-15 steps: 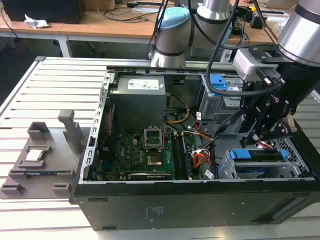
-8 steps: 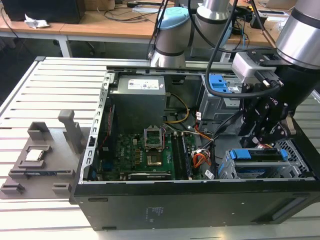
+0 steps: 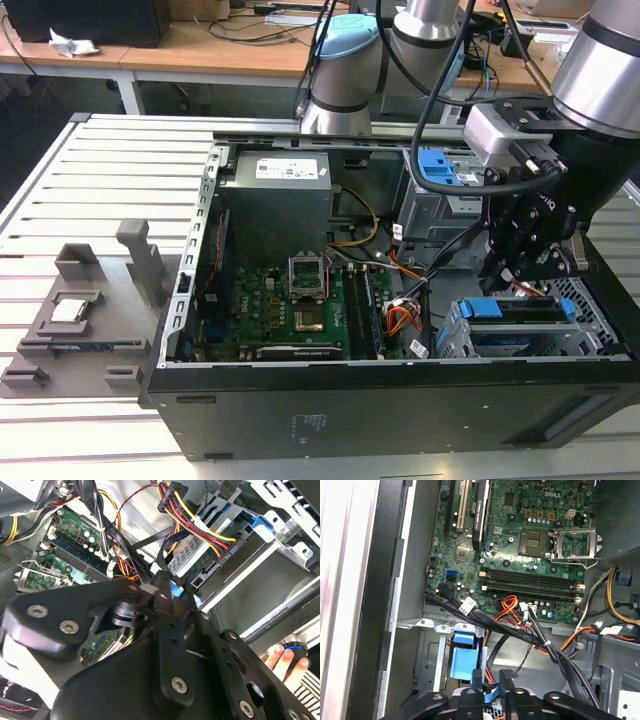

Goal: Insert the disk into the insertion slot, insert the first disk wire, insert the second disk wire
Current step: 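Insert the second disk wire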

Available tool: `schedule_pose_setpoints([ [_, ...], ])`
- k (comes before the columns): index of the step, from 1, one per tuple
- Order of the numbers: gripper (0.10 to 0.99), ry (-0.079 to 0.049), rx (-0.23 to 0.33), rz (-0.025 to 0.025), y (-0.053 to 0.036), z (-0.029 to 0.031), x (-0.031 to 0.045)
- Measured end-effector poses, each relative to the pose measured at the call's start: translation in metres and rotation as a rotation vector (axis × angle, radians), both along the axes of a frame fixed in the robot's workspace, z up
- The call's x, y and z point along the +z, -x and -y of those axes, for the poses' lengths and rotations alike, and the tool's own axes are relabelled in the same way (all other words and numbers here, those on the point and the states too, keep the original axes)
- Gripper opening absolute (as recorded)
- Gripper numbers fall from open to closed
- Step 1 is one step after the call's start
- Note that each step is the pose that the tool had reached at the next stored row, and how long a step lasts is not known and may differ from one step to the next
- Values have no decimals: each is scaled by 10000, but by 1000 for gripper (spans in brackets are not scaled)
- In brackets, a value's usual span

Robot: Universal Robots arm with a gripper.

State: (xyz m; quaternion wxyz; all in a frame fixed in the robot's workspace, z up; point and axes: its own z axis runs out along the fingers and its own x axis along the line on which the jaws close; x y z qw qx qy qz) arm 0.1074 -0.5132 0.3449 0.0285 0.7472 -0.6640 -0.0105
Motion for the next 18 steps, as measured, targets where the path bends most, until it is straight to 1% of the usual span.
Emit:
schedule_pose_setpoints([
  [1,208,2,0,-1,0,0,0],
  [11,208,19,0,0,0,0,0],
  [12,220,21,0,0,0,0,0],
  [13,282,24,0,0,0,0,0],
  [14,282,29,0,-1,0,3,0],
  [15,282,50,0,0,0,7,-1],
  [18,282,251,0,0,0,14,0],
])
